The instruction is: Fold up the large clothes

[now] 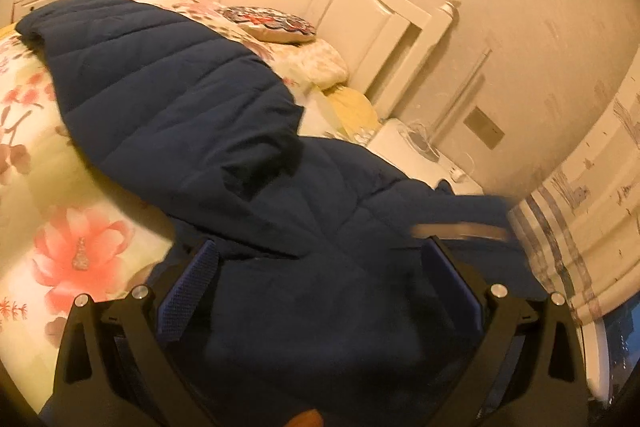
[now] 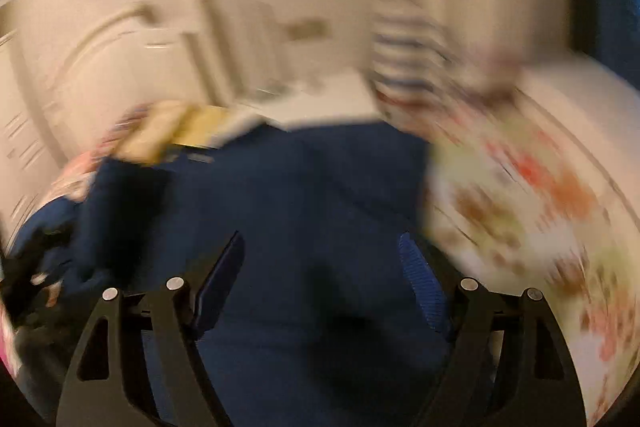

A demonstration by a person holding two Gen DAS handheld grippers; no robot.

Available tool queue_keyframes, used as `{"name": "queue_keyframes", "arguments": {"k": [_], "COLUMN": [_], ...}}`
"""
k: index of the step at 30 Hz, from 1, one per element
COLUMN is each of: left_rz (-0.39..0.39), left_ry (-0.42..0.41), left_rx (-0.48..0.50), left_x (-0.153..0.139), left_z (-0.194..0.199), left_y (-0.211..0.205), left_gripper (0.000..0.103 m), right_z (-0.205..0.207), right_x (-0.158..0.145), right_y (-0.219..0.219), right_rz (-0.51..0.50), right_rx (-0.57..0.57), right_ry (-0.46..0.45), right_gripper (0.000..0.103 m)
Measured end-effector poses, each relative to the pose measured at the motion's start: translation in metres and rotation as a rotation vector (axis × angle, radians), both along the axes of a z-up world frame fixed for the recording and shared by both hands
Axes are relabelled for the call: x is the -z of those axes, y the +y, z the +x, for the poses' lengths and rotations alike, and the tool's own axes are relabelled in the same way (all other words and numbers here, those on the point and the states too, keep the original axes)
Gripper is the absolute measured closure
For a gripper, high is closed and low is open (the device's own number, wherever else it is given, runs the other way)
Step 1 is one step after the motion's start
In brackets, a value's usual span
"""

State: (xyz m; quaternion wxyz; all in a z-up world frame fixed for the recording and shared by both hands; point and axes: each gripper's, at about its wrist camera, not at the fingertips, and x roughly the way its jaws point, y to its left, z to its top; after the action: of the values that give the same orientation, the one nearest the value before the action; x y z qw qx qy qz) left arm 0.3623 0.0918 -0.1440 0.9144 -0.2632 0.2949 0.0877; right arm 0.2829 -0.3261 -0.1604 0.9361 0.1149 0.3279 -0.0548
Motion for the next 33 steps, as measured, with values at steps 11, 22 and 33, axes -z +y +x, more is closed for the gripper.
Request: {"name": "queue_keyframes", "arguments": {"k": [11,22,33], "left_rz": [-0.156,-0.706,-0.998], "left_ry": [0.176,0.160,0.123], "left_rx": [0.181,0.339,0.234], "left_x": [0.011,0.036,0.059], "left_z": [0.008,-0.012,0.044], "left_y": [-0.005,-0.020,0.000], "left_gripper": [0.009,0.009,0.063], "right_z": [-0.006,-0.006,-0.007], "right_x": [0.021,0.021,0.022], "right_y": [-0.049,-0.049,-0.049], "right_rz": [0.238,0.255,0.276], "right_rx": [0.039,0.033,0.023], "right_ry": [-0.042,-0.042,-0.045], "right_gripper": [0.026,0.025,0.023]}}
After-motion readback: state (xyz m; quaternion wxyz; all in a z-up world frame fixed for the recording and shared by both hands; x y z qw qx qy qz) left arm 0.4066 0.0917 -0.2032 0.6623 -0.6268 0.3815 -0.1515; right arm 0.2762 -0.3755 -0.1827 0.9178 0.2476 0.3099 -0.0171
